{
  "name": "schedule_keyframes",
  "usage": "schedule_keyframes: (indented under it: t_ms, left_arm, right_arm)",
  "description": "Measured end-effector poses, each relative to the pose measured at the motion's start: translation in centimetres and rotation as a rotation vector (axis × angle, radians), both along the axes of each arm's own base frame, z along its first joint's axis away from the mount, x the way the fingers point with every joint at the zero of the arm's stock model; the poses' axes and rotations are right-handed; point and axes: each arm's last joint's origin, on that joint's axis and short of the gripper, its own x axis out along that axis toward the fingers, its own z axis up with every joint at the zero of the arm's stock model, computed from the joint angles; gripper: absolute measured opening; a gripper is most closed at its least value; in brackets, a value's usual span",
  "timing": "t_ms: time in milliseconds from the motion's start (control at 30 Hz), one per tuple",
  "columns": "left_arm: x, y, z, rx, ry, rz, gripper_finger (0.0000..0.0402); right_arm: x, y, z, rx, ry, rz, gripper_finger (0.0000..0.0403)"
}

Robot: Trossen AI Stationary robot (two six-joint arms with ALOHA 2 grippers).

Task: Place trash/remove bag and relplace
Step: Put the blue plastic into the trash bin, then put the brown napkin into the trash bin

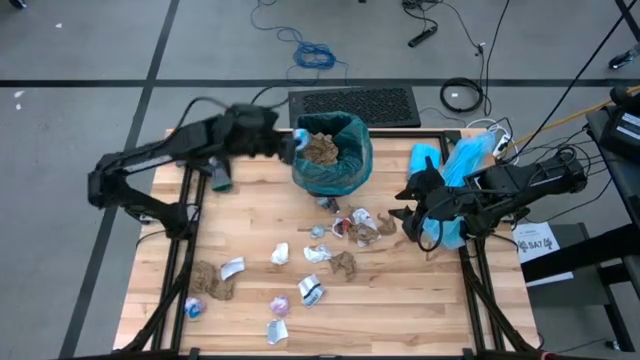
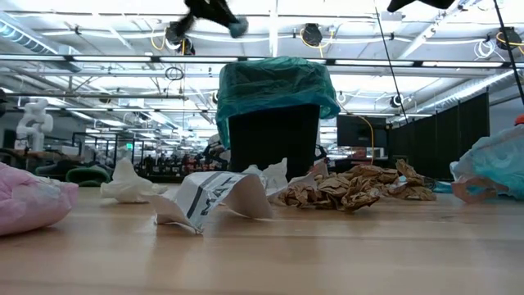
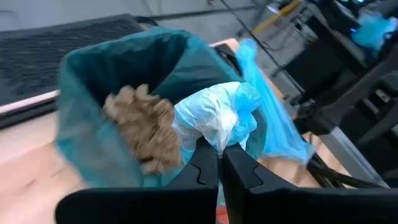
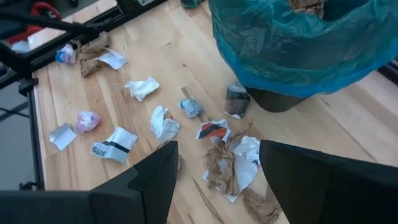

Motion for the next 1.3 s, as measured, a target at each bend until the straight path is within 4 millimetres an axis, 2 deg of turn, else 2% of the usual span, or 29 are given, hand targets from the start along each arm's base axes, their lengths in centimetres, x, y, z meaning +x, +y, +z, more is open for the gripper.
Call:
schedule_keyframes:
  t_ms: [133, 367, 667, 800, 933, 1033, 1167, 1300]
  left_arm:
    - [2.4, 3.1, -0.9, 0.040, -0.022, -0.100, 0.0008]
    - [5.8, 6.5, -1.4, 0.067, -0.159, -0.210, 0.0044]
    - [6.9, 9.2, -3.0, -0.042, -0.173, -0.347, 0.0142]
    - [6.6, 9.6, -3.1, -0.038, -0.172, -0.367, 0.0161]
    - [5.4, 8.9, -2.3, -0.034, -0.135, -0.370, 0.0163]
    - [3.7, 7.0, -1.2, 0.004, -0.049, -0.337, 0.0164]
    - [0.9, 3.3, 0.0, 0.057, 0.137, -0.230, 0.0164]
    - [-2.3, -1.2, 1.4, 0.052, 0.246, -0.139, 0.0164]
  right_arm:
    - [0.0, 0.0, 0.0, 0.029, -0.011, -0.037, 0.0217]
    - [0.0, -0.1, 0.0, 0.074, -0.030, -0.093, 0.0217]
    - [0.0, -0.3, 0.1, 0.075, -0.070, -0.188, 0.0217]
    - [0.0, -0.3, 0.1, 0.067, -0.076, -0.200, 0.0217]
    - [0.0, -0.3, 0.1, 0.060, -0.074, -0.200, 0.0217]
    - [-0.1, -0.3, 0.0, 0.049, -0.061, -0.196, 0.0217]
    - [-0.3, -0.4, -0.1, 0.033, -0.036, -0.190, 0.0217]
    - [-0.3, -0.4, -0.2, 0.011, -0.017, -0.163, 0.0217]
